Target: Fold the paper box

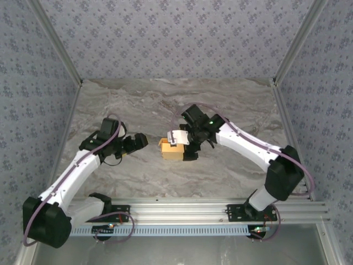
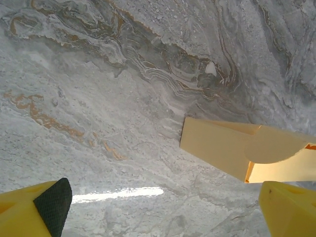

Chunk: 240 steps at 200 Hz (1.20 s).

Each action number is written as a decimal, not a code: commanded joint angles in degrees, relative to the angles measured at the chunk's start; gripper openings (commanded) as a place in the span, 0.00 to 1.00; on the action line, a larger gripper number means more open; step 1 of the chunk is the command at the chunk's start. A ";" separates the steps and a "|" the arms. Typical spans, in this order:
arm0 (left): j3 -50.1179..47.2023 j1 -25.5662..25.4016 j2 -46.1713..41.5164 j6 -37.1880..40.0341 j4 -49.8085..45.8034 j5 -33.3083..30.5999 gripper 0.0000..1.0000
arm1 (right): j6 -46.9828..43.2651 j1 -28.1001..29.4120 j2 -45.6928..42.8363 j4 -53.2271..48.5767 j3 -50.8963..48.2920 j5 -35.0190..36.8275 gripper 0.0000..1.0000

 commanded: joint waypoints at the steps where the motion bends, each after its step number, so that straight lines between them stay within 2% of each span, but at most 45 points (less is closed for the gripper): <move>1: -0.42 1.33 1.11 -1.28 0.99 1.84 0.99 | 0.84 0.60 3.56 -4.14 3.68 5.39 0.96; 41: -0.19 3.47 3.62 -0.06 1.64 3.12 0.99 | 1.31 0.91 6.61 -5.91 4.89 6.79 0.92; 71: -0.10 3.67 5.21 0.29 2.71 3.89 0.99 | 1.64 1.80 7.86 -5.73 4.54 6.84 0.84; 106: -0.36 3.63 7.40 -0.56 5.49 7.39 0.99 | 1.34 2.04 8.97 -5.35 4.80 9.16 0.68; 131: -2.72 3.57 8.63 -3.41 13.47 15.23 0.99 | 0.63 1.87 8.44 -4.51 4.30 9.36 0.57; 160: -3.78 3.58 9.22 -5.05 16.38 15.40 0.99 | 0.07 1.65 7.58 -2.47 2.91 10.47 0.42; 187: -3.77 3.27 11.04 -5.50 18.97 18.57 0.97 | 0.31 1.48 7.57 -2.26 2.61 9.93 0.42; 240: -4.00 1.84 9.52 -6.61 20.25 19.33 0.91 | 6.26 -1.18 7.35 -2.97 4.77 3.35 0.44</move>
